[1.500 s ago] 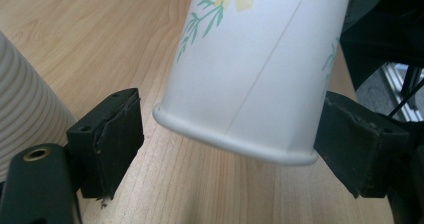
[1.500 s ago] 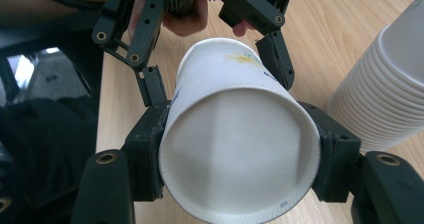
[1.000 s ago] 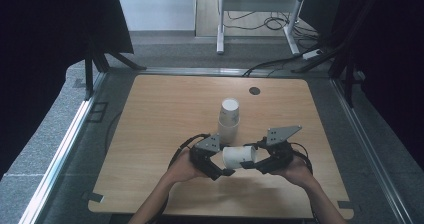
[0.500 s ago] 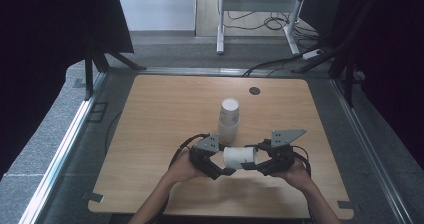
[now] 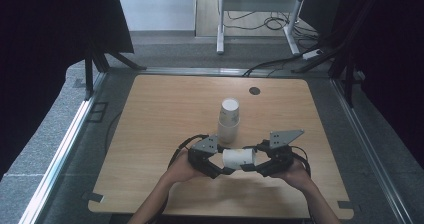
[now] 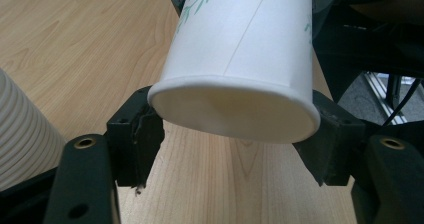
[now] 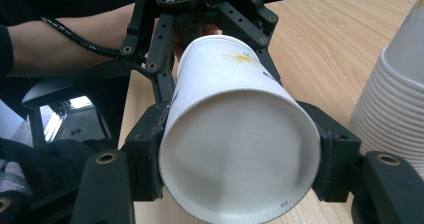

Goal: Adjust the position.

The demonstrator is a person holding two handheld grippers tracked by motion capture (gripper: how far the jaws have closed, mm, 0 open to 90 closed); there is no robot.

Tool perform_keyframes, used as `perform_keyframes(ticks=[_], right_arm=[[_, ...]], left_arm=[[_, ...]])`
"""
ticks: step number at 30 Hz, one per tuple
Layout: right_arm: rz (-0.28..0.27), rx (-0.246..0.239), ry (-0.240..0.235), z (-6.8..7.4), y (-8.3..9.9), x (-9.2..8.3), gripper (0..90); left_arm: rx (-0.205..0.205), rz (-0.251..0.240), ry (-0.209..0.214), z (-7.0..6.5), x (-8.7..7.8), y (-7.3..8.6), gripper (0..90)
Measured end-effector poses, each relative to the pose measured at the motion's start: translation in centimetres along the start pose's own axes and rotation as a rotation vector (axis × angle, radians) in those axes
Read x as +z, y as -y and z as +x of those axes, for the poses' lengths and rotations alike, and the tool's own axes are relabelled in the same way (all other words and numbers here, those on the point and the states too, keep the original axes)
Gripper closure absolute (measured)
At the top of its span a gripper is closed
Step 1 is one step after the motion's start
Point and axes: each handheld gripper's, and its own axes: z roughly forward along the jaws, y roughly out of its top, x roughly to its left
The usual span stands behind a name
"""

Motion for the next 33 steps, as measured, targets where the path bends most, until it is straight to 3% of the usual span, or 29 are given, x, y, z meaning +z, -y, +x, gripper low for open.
perform_keyframes(ticks=[13, 22, 25, 33], right_arm=[[0.025, -0.011, -0.007, 0.0, 0.0, 0.2, 35.6], [0.07, -0.025, 0.022, 0.1, -0.2, 0.1, 27.1], [0.1, -0.035, 0.041, 0.2, -0.5, 0.0, 25.7], [0.253, -0.083, 0.08, 0.6, -1.4, 0.4, 23.1]], left_arm=[[0.026, 0.035, -0.008, -0.1, -0.1, -0.2, 34.6], [0.032, 0.083, -0.017, -0.1, 0.0, -0.2, 34.7], [0.034, 0.11, -0.022, -0.1, 0.0, -0.3, 34.6], [0.049, 0.209, -0.039, -0.1, 0.6, -0.9, 34.6]])
